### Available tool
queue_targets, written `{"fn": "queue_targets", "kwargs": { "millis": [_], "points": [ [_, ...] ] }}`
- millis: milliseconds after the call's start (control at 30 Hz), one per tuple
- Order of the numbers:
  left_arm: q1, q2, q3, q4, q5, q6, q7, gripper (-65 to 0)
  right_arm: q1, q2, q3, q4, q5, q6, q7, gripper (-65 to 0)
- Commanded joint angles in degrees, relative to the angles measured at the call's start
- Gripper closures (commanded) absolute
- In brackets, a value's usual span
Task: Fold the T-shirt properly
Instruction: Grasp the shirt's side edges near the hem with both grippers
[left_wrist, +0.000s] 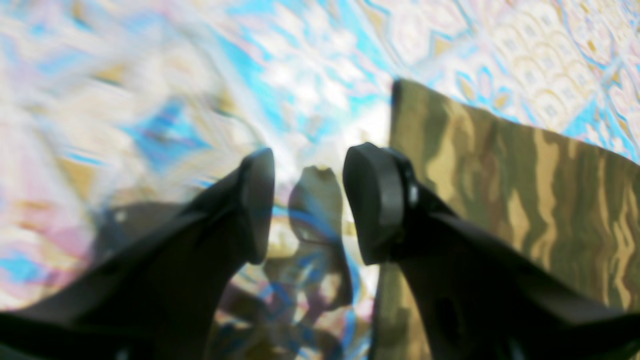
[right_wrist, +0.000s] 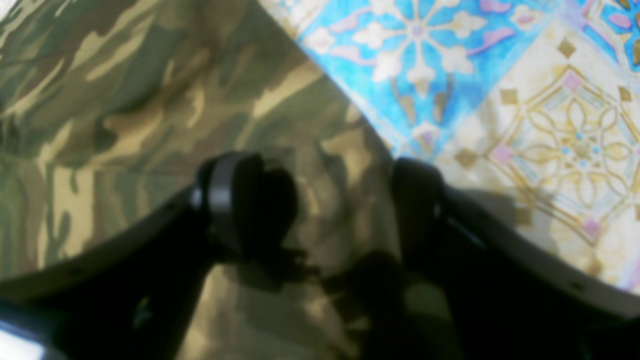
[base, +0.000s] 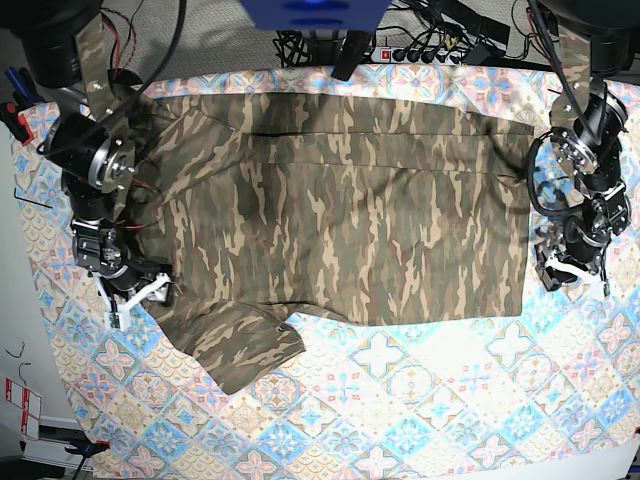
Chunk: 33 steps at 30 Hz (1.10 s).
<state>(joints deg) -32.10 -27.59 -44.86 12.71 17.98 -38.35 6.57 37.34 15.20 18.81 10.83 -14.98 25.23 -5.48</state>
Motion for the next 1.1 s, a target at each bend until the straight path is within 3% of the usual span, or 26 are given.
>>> {"fn": "queue_targets", "kwargs": {
  "millis": [0, 167, 333, 433, 567, 767, 967, 1067],
  "points": [
    [-1.71, 0.21, 1.04, 0.61, -0.53, -0.9, -0.81, -27.1, 1.56, -0.12, -0.13, 0.38, 0.17, 1.1, -0.55, -40.5],
    [-2.23, 0.56, 2.88, 0.61, -0.53, -0.99, -0.9, -27.2, 1.56, -0.12, -0.13, 0.38, 0.17, 1.1, -0.55, -40.5],
    [-3.29, 1.97, 2.88, 0.61, -0.53, -0.9, -0.9, -32.0, 1.47, 0.14, -0.13, 0.38, 0.17, 1.1, -0.72, -40.5],
    [-3.46, 1.7, 2.88, 0.61, -0.97, -0.73, -0.9, -32.1, 0.42, 0.14, -0.13, 0.73, 0.17, 1.1, -3.1, -40.5],
    [-3.29, 1.7, 2.88, 0.61, -0.44, 2.26, -0.9, -32.4, 0.33, 0.4, -0.04, 0.82, 0.17, 1.1, -3.54, -40.5],
    [-1.44, 2.14, 2.97, 0.35, -0.35, 2.26, -0.9, -32.5, 0.33, 0.84, -0.04, 0.82, 0.17, 1.1, -3.8, -40.5],
    [-1.35, 5.13, 2.97, -0.8, 7.03, 2.0, -0.55, -32.5, 0.33, 0.93, -0.04, 0.82, 0.17, 1.1, -3.8, -40.5],
    [-1.53, 5.22, 2.88, -3.7, 7.82, 2.0, -0.55, -32.5, 0.33, 0.93, -0.04, 0.82, 0.17, 1.1, -3.8, -40.5]
  ]
}}
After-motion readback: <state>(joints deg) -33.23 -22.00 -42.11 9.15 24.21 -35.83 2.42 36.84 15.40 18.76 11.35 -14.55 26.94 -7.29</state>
